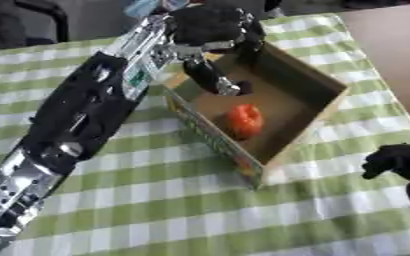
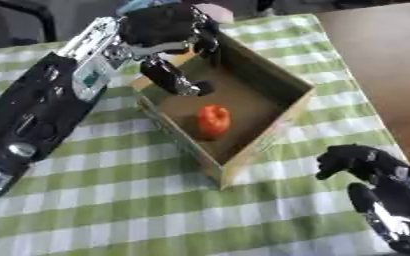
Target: Pick up objects on the table and place them in the box.
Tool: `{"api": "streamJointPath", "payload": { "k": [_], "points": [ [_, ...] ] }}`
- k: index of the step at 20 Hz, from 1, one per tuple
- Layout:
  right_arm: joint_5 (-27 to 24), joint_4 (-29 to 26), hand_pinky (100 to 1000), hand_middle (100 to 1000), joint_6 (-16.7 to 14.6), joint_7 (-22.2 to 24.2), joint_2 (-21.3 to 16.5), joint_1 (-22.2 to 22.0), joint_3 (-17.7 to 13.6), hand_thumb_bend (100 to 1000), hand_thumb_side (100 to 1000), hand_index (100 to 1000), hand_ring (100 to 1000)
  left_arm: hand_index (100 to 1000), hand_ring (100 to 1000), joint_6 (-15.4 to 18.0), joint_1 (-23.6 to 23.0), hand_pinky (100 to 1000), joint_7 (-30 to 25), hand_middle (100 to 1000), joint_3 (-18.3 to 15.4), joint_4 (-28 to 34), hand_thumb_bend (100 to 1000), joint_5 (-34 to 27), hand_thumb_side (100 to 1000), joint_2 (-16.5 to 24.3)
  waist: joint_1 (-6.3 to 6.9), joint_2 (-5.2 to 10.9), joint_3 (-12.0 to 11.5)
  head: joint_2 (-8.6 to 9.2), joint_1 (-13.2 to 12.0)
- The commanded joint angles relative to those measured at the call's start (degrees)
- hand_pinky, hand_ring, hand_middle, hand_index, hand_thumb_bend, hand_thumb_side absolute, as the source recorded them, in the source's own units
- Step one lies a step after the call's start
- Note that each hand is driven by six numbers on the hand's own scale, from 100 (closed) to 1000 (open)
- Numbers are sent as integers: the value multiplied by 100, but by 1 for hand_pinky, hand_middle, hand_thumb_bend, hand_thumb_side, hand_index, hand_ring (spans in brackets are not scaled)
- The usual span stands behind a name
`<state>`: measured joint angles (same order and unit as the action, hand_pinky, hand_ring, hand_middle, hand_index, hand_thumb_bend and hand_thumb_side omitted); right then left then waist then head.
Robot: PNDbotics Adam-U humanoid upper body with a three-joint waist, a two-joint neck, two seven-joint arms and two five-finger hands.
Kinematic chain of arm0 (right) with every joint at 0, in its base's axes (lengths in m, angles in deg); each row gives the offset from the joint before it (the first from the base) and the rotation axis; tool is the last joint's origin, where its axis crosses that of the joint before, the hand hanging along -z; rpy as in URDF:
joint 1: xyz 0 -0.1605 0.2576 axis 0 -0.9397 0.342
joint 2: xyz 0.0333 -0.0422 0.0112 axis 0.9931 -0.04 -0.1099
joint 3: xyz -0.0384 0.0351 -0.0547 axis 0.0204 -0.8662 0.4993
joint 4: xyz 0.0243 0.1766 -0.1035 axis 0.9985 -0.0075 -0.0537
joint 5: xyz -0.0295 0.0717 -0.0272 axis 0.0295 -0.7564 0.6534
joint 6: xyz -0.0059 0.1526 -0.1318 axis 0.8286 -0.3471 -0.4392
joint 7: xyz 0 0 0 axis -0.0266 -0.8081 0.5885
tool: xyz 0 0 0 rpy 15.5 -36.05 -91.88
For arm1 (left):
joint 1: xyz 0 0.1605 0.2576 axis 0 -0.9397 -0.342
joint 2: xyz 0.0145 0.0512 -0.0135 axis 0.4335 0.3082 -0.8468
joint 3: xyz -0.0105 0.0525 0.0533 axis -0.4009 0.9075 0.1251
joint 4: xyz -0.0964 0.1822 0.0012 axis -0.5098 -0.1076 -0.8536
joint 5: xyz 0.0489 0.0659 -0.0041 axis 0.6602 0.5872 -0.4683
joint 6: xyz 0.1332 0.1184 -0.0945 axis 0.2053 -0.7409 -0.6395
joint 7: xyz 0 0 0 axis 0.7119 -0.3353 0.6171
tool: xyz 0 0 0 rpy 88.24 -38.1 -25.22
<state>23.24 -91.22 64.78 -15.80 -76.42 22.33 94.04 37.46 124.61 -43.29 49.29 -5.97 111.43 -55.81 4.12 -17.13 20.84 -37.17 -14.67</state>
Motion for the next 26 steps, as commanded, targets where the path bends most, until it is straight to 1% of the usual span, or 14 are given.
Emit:
{"api": "streamJointPath", "payload": {
  "k": [1,3,4,7,9,10,14,15,17,18,21,24,25,26],
  "points": [
    [-46,-80,783,728,-1,6,-36,57,-18,100,561,867,664,674,454,23,35,532,145,469,-7,-110,330,586,368,-29,-36,84,23,78,8],
    [-45,-80,783,728,-1,1,-32,54,-25,100,561,867,664,693,469,78,-10,546,328,484,-28,-271,339,938,371,-80,-39,80,17,74,10],
    [-44,-79,783,728,-1,-2,-31,53,-29,100,561,867,664,713,485,100,-18,563,423,501,-50,-319,311,1006,348,-85,-39,77,6,77,14],
    [-27,-76,782,727,-1,-15,-28,52,-50,100,562,866,665,722,492,125,-35,569,578,509,-102,-217,261,733,314,48,-33,74,-54,77,41],
    [-14,-76,782,728,-3,-37,-34,44,-77,100,560,867,665,731,500,106,-89,575,504,517,-117,-12,187,282,279,209,-36,78,-114,80,81],
    [-6,-75,782,728,-5,-51,-39,37,-92,100,559,867,665,735,504,73,-129,578,433,522,-132,135,128,-3,259,310,-39,81,-152,77,112],
    [31,-73,782,727,-12,-103,-56,23,-137,100,557,866,665,739,508,-220,-404,578,-33,525,-225,952,100,-1358,237,792,-51,89,-286,71,189],
    [37,-74,782,728,-14,-118,-57,19,-152,100,556,866,665,737,508,-333,-522,576,-133,524,-284,1191,100,-1725,250,907,-57,89,-323,71,218],
    [50,-78,781,728,-19,-148,-62,17,-176,100,555,867,665,744,505,-632,-821,569,-344,519,-438,1767,100,-2572,326,1146,-77,85,-400,73,269],
    [59,-79,781,728,-19,-163,-63,16,-188,100,555,867,665,745,505,-803,-984,568,-450,519,-537,2089,100,-3020,334,1261,-87,82,-438,70,285],
    [82,-78,781,728,-22,-202,-56,7,-217,100,554,867,665,750,502,-1362,-1474,560,-672,514,-920,3058,100,-4281,428,1539,-108,79,-514,81,318],
    [96,-84,781,728,-27,-239,-51,-1,-244,100,553,867,665,755,494,-1886,-2018,550,-740,503,-1323,3924,100,-5392,575,1688,-149,65,-623,89,363],
    [100,-85,781,728,-28,-248,-51,-3,-252,100,553,867,665,755,492,-1993,-2189,548,-748,501,-1440,4099,100,-5739,609,1704,-160,60,-658,93,371],
    [104,-87,780,728,-29,-258,-49,-7,-262,100,553,867,665,757,489,-2024,-2329,545,-775,497,-1542,4184,100,-6048,677,1706,-170,56,-688,98,381]
  ]
}}
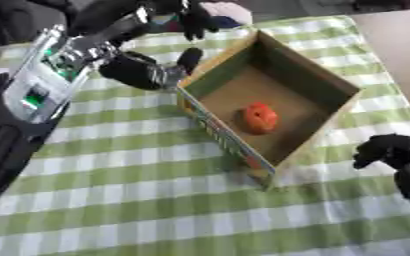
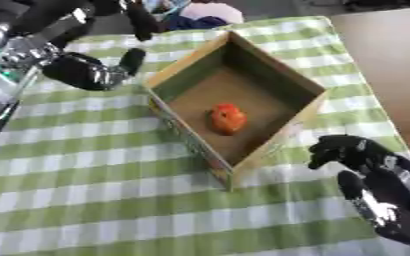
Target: Pick up objects on the table and place them in the box.
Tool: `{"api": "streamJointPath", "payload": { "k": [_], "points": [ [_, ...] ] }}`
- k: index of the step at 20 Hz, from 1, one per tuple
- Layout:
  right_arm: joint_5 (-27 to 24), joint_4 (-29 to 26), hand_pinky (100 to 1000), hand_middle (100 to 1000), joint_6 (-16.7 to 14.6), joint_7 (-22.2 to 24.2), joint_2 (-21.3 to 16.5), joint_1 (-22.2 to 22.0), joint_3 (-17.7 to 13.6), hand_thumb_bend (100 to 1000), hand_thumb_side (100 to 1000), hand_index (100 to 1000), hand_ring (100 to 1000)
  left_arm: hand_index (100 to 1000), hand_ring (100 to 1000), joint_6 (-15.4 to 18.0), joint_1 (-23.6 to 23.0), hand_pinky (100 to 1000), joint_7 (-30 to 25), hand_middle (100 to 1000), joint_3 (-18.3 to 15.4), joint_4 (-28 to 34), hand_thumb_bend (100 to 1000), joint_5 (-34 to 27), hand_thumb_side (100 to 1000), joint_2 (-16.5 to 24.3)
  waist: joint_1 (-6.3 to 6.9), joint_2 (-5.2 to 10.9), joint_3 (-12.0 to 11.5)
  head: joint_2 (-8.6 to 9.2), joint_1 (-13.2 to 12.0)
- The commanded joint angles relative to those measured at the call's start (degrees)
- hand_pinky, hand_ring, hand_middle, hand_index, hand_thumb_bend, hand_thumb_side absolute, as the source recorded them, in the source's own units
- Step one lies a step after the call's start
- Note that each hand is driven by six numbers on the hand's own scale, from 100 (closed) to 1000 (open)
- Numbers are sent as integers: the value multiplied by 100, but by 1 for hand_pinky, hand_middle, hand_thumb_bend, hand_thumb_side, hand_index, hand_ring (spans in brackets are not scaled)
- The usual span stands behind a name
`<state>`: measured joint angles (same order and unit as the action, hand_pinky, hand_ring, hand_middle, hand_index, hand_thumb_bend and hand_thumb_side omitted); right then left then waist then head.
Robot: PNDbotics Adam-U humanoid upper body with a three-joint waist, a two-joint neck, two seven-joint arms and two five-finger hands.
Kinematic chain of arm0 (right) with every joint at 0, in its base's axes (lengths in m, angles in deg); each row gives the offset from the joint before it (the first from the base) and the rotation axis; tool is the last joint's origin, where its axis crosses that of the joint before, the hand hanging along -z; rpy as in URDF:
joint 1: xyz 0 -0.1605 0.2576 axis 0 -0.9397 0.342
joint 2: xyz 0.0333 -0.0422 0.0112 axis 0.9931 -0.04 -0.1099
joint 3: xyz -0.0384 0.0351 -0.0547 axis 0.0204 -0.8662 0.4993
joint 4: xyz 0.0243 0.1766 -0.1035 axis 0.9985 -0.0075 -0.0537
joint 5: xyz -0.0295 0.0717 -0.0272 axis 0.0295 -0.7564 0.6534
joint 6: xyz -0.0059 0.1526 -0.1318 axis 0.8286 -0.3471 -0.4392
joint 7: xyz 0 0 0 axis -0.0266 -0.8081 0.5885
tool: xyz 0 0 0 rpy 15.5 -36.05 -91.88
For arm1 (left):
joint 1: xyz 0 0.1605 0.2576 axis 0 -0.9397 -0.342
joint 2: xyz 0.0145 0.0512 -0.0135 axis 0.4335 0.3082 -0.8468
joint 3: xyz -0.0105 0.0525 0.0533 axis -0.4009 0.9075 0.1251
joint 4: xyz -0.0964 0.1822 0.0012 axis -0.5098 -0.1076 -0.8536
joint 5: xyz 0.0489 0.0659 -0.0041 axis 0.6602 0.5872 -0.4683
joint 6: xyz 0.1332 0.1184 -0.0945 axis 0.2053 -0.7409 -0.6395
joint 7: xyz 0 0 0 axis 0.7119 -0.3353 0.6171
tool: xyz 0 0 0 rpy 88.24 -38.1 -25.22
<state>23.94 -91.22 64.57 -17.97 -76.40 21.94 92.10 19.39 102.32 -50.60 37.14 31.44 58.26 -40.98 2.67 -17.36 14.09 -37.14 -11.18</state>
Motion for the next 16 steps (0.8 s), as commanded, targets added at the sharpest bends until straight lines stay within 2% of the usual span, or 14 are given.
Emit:
{"api": "streamJointPath", "payload": {
  "k": [1,3,5,7,10,12,13,16],
  "points": [
    [40,-86,780,728,-8,-55,-48,26,-81,100,553,867,665,758,488,-189,-234,543,-81,494,-422,486,100,-1032,742,205,-36,74,-47,94,47],
    [52,-84,780,728,-9,-77,-45,11,-99,100,553,867,665,759,485,-56,-431,541,-166,491,-582,516,100,-1556,812,143,-64,71,-129,78,66],
    [61,-83,780,728,-10,-93,-45,-6,-108,100,554,866,665,754,479,89,-525,536,-237,484,-747,523,107,-2015,791,94,-93,74,-209,67,73],
    [74,-77,780,728,-11,-109,-56,-39,-118,100,555,866,665,739,470,273,-499,530,-191,473,-910,525,309,-2512,621,83,-118,90,-295,25,68],
    [94,-67,779,728,-15,-128,-74,-79,-127,100,554,866,666,730,465,606,-360,528,-160,468,-1039,525,530,-3225,475,173,-133,123,-406,-13,46],
    [100,-65,779,728,-17,-134,-81,-89,-128,100,553,866,666,729,465,750,-256,528,-195,468,-1072,525,618,-3592,426,217,-136,145,-457,-49,32],
    [101,-63,779,728,-17,-133,-83,-92,-125,100,552,866,666,728,465,808,-202,529,-222,468,-1095,525,690,-3732,381,232,-139,156,-474,-53,26],
    [107,-59,779,728,-19,-134,-93,-107,-126,100,552,866,666,725,462,892,-76,531,-257,466,-1132,525,734,-4050,349,266,-140,182,-493,-68,-7]
  ]
}}
